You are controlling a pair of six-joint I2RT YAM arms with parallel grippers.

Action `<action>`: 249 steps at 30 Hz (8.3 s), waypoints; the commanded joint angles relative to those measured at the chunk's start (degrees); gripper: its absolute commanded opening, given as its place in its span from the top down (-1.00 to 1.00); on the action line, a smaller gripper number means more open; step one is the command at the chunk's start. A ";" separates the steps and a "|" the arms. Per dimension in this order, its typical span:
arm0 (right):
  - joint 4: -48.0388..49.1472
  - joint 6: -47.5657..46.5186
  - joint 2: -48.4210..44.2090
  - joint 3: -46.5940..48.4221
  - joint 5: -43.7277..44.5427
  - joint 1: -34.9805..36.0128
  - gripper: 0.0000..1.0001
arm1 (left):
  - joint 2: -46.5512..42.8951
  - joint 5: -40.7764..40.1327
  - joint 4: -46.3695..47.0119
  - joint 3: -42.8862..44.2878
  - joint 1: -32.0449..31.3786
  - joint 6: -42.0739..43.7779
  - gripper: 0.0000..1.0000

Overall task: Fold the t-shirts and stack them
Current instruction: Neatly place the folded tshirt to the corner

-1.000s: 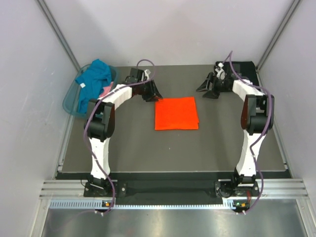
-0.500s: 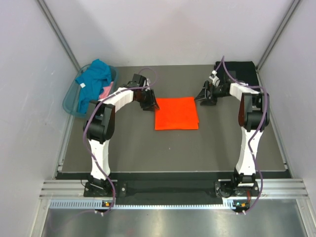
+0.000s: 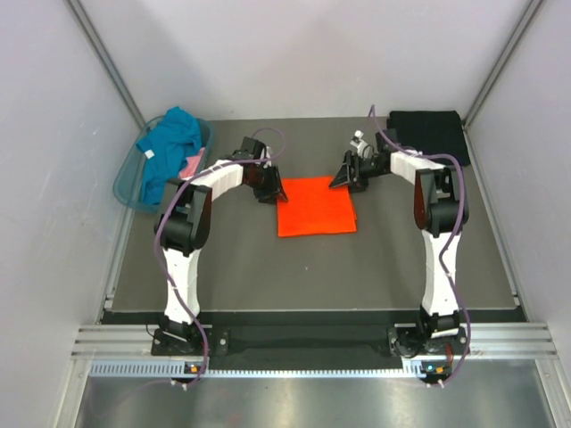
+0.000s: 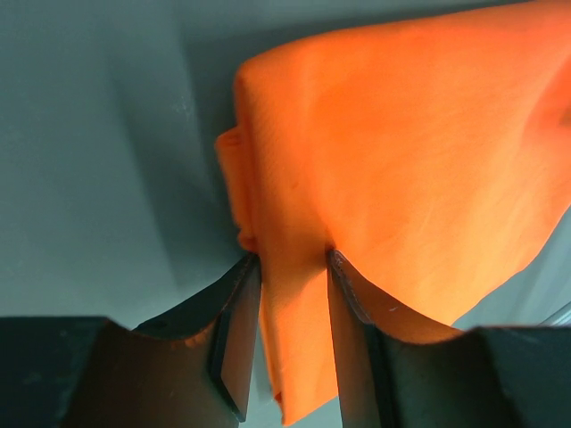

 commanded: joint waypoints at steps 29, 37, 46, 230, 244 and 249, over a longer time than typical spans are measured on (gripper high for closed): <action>-10.85 -18.47 -17.54 5.49 43.84 4.91 1.00 | -26.97 -12.66 -5.36 -13.41 0.20 -1.55 0.17; -12.09 -24.97 -17.81 11.75 52.98 4.91 1.00 | -35.41 -10.82 -6.15 -25.98 -0.51 -4.36 0.19; -12.18 -32.44 -9.38 26.58 61.51 1.66 1.00 | -37.70 -12.31 -9.75 -29.59 -0.86 -2.87 0.20; 12.69 -33.33 15.67 43.83 62.38 -18.73 0.28 | -22.85 -13.80 -22.84 -11.50 -4.72 -4.01 0.21; 9.90 -25.69 0.22 40.16 63.01 -19.27 -0.99 | -25.31 -14.51 -28.30 -2.26 -8.24 -5.59 0.21; -1.60 -18.50 -6.89 38.04 59.85 -16.20 -0.99 | -27.42 -11.79 -25.50 -3.49 -8.77 -7.61 0.20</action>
